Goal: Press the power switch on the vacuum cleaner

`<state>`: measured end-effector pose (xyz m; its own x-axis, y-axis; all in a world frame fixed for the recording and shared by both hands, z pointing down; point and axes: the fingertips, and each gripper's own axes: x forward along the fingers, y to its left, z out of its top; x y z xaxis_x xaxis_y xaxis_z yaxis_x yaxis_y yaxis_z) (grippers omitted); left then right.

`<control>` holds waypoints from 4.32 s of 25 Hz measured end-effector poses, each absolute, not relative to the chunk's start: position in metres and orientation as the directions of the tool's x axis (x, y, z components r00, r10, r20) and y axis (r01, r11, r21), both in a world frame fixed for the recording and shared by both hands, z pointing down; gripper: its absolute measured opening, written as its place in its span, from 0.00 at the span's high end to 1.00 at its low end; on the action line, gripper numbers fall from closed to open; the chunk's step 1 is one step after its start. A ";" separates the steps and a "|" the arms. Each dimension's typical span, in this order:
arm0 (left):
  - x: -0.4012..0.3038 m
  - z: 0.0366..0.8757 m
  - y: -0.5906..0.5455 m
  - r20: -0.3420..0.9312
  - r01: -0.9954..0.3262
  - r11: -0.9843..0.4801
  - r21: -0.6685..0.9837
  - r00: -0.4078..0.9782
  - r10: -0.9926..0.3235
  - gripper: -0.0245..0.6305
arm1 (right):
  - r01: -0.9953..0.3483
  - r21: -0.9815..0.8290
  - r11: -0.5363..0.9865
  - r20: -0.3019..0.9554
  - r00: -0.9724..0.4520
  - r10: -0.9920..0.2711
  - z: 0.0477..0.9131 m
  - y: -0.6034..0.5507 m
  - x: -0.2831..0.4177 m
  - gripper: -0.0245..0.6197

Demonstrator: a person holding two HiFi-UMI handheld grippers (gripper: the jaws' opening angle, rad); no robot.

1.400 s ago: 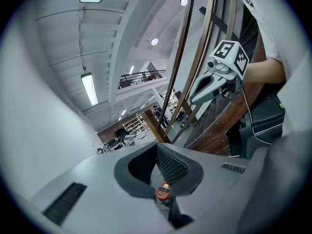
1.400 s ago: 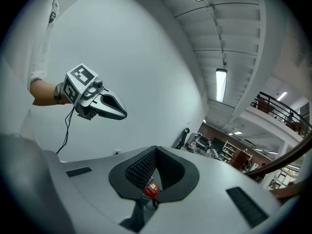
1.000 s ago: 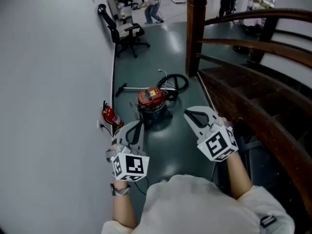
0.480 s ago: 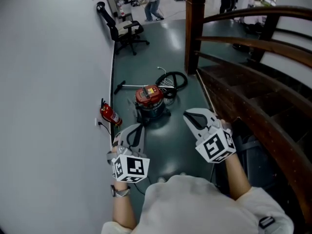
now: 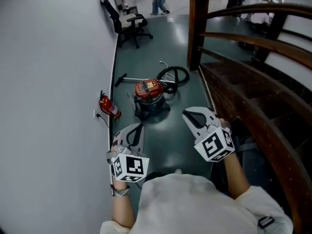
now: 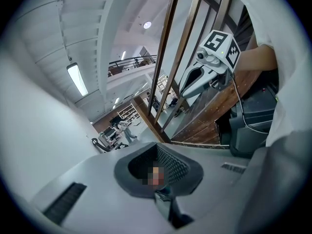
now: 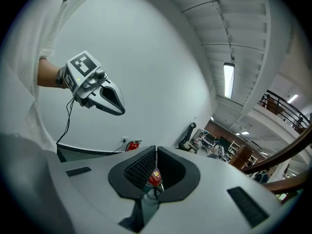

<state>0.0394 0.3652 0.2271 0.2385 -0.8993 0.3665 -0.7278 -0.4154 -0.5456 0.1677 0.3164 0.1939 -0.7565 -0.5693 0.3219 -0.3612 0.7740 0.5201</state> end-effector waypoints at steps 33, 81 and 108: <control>0.020 0.245 0.244 0.370 -0.734 -0.452 -0.507 0.289 -0.883 0.96 | -0.343 0.531 0.775 0.370 -0.729 -0.576 0.219 0.205 0.140 0.91; -0.134 0.271 0.029 0.440 -0.668 -0.612 -0.423 0.439 -0.783 0.96 | -0.453 0.463 0.762 0.453 -0.618 -0.643 0.246 0.012 -0.010 0.91; -0.115 0.324 -0.082 0.512 -0.687 -0.631 -0.362 0.419 -0.750 0.96 | -0.425 0.464 0.777 0.480 -0.617 -0.624 0.269 -0.096 0.006 0.91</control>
